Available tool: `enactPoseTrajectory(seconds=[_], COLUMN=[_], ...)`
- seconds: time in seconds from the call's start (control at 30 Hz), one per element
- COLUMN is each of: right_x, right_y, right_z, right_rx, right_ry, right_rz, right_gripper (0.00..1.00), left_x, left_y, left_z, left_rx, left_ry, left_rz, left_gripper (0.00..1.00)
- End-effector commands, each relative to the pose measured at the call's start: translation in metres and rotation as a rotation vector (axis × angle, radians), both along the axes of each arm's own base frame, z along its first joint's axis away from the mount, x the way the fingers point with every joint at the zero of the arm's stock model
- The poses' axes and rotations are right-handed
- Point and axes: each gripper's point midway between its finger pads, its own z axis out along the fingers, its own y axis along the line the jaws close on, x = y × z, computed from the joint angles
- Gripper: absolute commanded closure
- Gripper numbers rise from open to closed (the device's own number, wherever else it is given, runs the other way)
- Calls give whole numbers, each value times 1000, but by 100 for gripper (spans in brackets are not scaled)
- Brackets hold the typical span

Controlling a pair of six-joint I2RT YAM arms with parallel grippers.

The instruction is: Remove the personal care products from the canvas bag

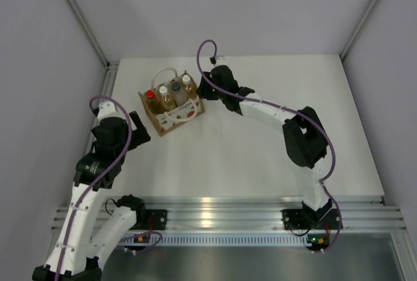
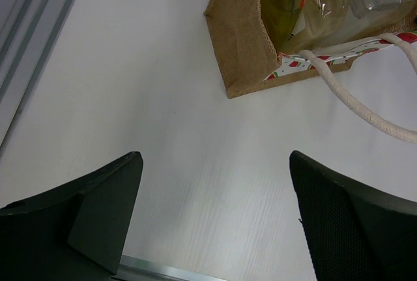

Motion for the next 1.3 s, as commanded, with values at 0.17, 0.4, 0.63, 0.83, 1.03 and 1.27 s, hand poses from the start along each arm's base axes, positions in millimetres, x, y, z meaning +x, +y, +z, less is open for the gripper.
enactPoseTrajectory(seconds=[0.17,0.4,0.63,0.83,1.03,1.27], right_x=[11,-2,-8,-10,-10,-11], right_y=[-11,-7,-5,-11,-15,-16], right_z=[-28,-42,-42,-38,-45,-45], right_rx=[-50,-2,17,11,-23,-38], right_ry=[30,40,13,-18,-25,-34], right_rz=[-41,-27,-9,-14,-11,-3], right_gripper=[73,89,94,95,95,95], left_x=[10,50,99,132,163,184], left_y=[-1,-35,-55,-40,-42,-36], left_z=[21,67,84,69,47,20], left_rx=[-14,-193,-243,-127,-42,39], left_ry=[-61,-108,-80,-32,48,144], left_rz=[7,-31,-29,65,52,83], left_gripper=[1,1,2,8,24,34])
